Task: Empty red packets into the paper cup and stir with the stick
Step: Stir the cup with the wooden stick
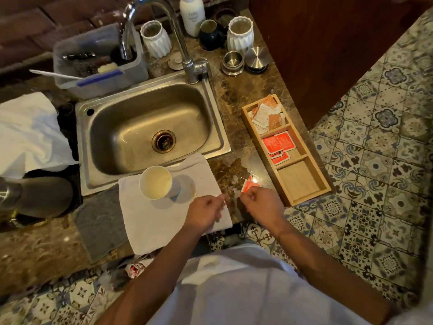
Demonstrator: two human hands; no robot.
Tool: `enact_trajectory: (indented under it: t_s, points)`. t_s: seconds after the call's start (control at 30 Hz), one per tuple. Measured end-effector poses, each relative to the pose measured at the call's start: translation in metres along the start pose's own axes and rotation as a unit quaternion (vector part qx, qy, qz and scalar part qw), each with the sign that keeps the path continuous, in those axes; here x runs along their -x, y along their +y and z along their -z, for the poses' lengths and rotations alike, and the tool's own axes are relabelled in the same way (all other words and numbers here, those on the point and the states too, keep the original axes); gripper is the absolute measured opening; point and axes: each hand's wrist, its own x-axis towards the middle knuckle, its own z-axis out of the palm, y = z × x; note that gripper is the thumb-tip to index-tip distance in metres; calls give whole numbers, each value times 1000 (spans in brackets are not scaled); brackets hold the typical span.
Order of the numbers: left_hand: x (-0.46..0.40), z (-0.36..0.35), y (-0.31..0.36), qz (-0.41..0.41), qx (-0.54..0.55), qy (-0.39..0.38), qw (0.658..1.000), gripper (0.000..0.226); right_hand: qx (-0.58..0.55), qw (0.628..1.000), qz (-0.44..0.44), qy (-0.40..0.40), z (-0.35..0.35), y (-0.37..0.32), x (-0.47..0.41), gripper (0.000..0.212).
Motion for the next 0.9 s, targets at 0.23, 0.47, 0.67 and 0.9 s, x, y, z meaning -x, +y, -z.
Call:
enact_trajectory:
  t_s: [0.23, 0.47, 0.67, 0.9]
  points:
    - [38, 59, -31, 31, 194, 73, 978, 45, 170, 978, 109, -58, -22, -41, -13, 27]
    - [47, 107, -59, 24, 272, 179, 945, 47, 287, 935, 175, -111, -57, -70, -25, 41]
    - [36, 131, -56, -12, 227, 233, 946, 43, 317, 923, 182, -117, -79, -84, -20, 44]
    - [27, 135, -51, -44, 207, 212, 954, 29, 374, 907, 165, -105, -96, -96, -14, 34]
